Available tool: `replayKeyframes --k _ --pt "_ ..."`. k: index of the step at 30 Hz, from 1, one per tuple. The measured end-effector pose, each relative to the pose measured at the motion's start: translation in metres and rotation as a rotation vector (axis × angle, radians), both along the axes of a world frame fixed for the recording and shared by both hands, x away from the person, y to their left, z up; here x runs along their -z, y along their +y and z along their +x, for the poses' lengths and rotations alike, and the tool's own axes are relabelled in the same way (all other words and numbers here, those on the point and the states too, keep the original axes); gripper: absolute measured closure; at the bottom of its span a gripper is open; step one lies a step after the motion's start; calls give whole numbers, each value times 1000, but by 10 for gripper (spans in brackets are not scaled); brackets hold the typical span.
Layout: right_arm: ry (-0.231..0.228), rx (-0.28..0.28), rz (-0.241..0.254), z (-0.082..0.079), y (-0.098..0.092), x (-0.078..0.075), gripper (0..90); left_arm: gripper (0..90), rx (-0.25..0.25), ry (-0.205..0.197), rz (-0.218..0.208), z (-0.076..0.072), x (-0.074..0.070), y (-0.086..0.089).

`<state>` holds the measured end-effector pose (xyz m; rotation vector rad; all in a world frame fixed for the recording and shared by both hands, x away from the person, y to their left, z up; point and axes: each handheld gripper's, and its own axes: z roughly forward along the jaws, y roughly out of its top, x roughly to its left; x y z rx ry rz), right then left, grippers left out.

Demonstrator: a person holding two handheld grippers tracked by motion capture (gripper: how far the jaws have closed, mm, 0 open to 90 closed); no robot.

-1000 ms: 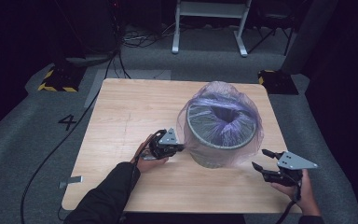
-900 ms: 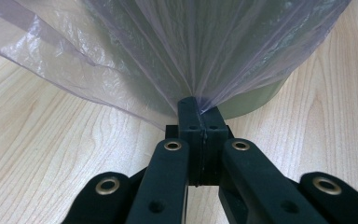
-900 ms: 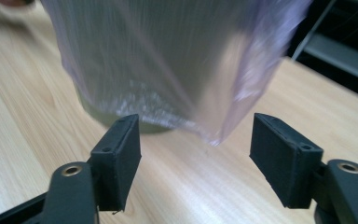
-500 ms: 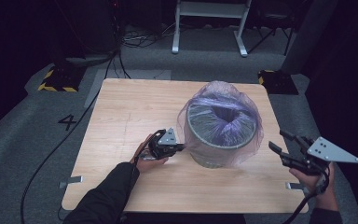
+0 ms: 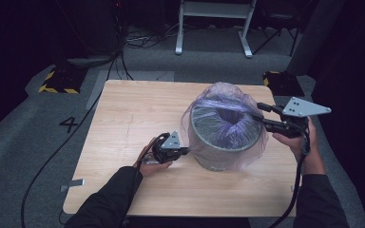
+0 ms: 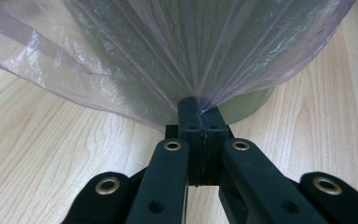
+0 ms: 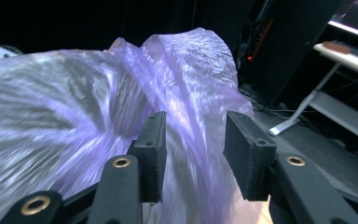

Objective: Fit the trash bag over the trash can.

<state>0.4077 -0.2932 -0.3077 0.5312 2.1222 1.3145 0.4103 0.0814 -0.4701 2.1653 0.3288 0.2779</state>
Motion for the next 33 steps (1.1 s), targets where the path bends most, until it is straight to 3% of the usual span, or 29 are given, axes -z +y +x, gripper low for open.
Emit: replayKeyframes --k 7,12,16,26,33 --pt "69 11 -3 33 14 1 585 898 8 -3 10 -1 1 -2" --pt "115 44 31 52 12 6 785 899 9 1 14 -2 1 -3" --pt "118 97 19 59 12 9 893 899 14 -3 18 -1 2 -1" --pt "129 221 31 77 10 12 900 900 14 -1 30 -2 4 -1" --pt "196 269 48 94 2 24 900 900 -2 -7 23 0 3 4"
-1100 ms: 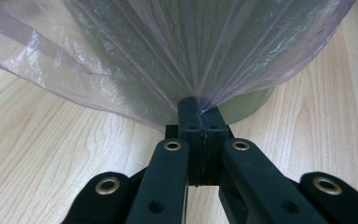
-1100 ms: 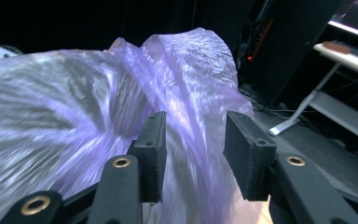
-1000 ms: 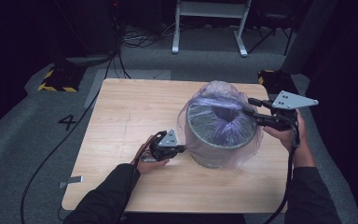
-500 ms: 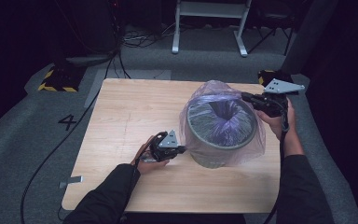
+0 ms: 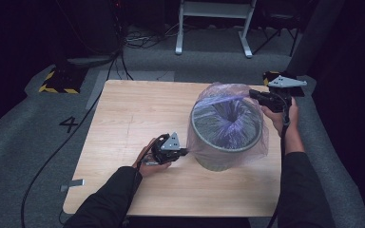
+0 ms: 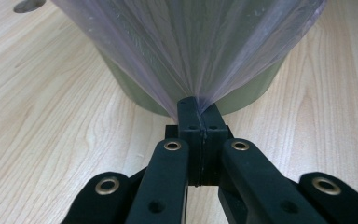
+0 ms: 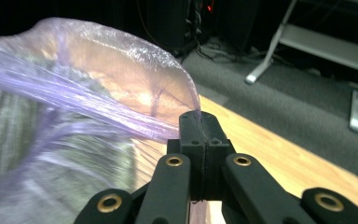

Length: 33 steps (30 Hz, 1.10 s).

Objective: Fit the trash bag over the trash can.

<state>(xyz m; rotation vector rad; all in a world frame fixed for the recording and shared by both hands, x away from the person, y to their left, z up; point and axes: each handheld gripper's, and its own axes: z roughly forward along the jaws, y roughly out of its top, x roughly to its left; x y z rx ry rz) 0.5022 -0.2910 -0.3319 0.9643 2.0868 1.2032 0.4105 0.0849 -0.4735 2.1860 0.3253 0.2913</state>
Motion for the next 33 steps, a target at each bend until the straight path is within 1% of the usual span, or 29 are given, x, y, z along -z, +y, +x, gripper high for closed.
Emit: replayKeyframes --k 2,5,6,11,13,15,19,21,22,24,25,27,30,33 --pt "14 17 -6 5 -1 6 900 900 -8 -3 -3 1 -1 2" --pt "33 25 17 11 -2 16 900 900 -25 -4 -11 2 0 3" --pt "45 28 22 13 -3 19 900 900 -30 -9 -8 3 -1 4" --pt "85 28 91 20 -10 34 900 900 -61 -9 -23 7 -2 7" --pt "100 34 107 21 -15 39 900 900 -75 -8 -39 9 -3 9" --pt "113 37 116 22 -19 45 900 899 -92 -10 -41 12 -4 11" --pt "135 42 155 22 -26 58 900 900 -119 3 -60 19 -5 13" --pt "147 37 168 22 -29 65 900 900 -133 -1 -52 23 -3 12" --pt "156 37 172 22 -30 69 900 899 -132 14 -46 25 -2 11" --pt "168 53 153 21 -32 75 900 900 -133 16 -28 28 2 9" --pt "176 50 158 21 -33 79 900 900 -132 21 -21 28 4 7" --pt "171 54 175 19 -38 83 900 900 -126 24 -7 28 5 5" --pt "174 55 188 14 -44 88 900 900 -113 24 31 28 7 4" --pt "183 53 176 9 -46 94 900 900 -102 34 48 27 7 7"
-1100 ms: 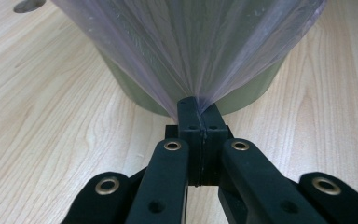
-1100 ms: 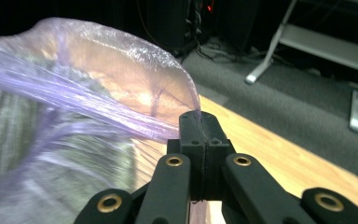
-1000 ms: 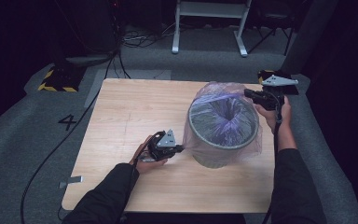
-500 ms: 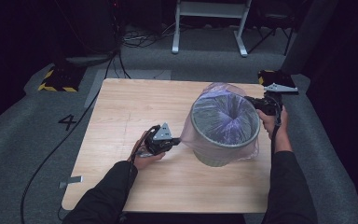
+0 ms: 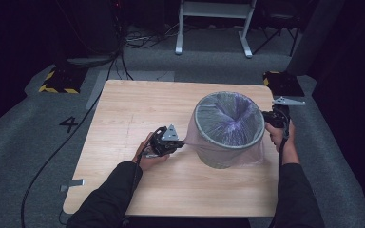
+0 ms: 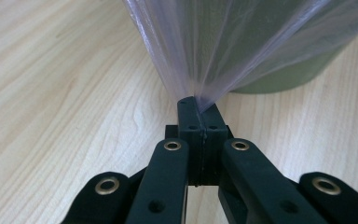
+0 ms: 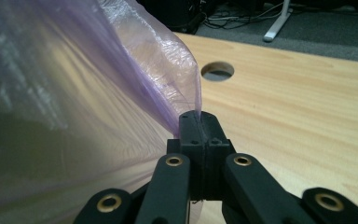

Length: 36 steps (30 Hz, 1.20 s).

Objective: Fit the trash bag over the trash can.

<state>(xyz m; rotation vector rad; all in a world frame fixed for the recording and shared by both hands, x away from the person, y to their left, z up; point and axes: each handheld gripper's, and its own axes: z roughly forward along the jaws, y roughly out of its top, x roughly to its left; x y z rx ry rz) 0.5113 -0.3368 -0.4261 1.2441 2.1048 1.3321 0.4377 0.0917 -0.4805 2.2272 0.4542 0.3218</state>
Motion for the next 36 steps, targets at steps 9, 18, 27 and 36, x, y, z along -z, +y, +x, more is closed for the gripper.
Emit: replayKeyframes --k 9,18,27,36 --pt "16 -15 -37 -11 1 16 865 899 21 28 50 -6 10 3" --pt "4 2 -44 -17 -4 18 789 845 5 31 53 -8 12 7" --pt "-42 51 -83 -29 -16 -2 448 315 -85 28 -23 -16 -2 22" --pt "-140 8 -59 -55 -33 -45 264 156 -85 47 -58 -37 -11 43"
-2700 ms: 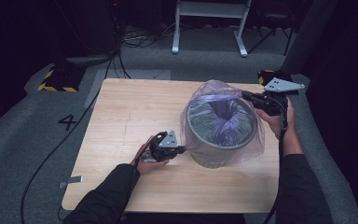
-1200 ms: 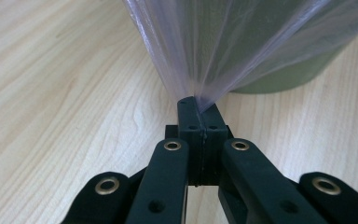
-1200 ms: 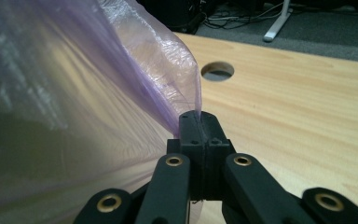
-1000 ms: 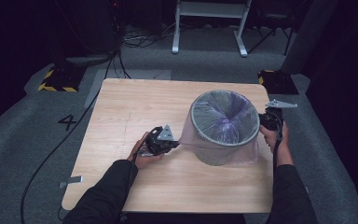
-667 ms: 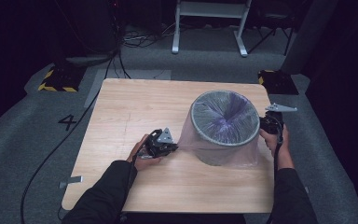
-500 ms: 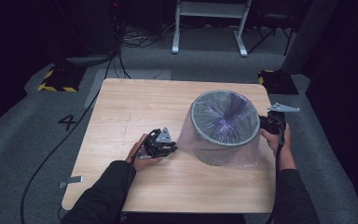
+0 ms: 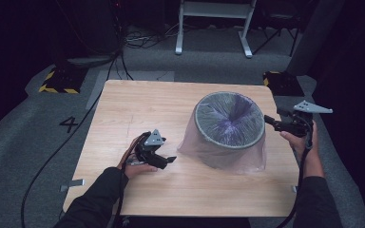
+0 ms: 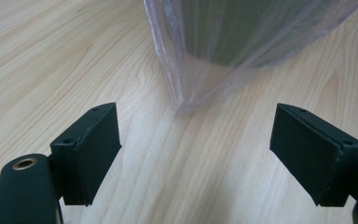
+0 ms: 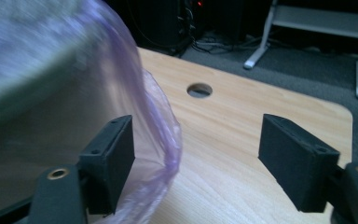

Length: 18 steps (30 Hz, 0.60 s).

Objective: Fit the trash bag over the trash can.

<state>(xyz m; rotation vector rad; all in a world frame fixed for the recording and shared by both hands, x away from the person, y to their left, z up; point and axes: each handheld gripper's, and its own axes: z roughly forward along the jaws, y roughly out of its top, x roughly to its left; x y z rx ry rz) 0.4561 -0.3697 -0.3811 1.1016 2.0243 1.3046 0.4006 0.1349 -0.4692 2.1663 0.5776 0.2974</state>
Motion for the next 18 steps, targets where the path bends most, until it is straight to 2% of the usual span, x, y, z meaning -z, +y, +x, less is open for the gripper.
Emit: replayKeyframes --k 5,11,18 --pt "-60 -76 33 -21 3 -23 233 156 4 11 21 -13 7 10" --pt "-96 -158 43 -38 21 -45 233 157 -10 10 84 -29 19 20" --pt "-122 -249 -22 -47 57 -65 236 157 -17 62 113 -39 32 30"
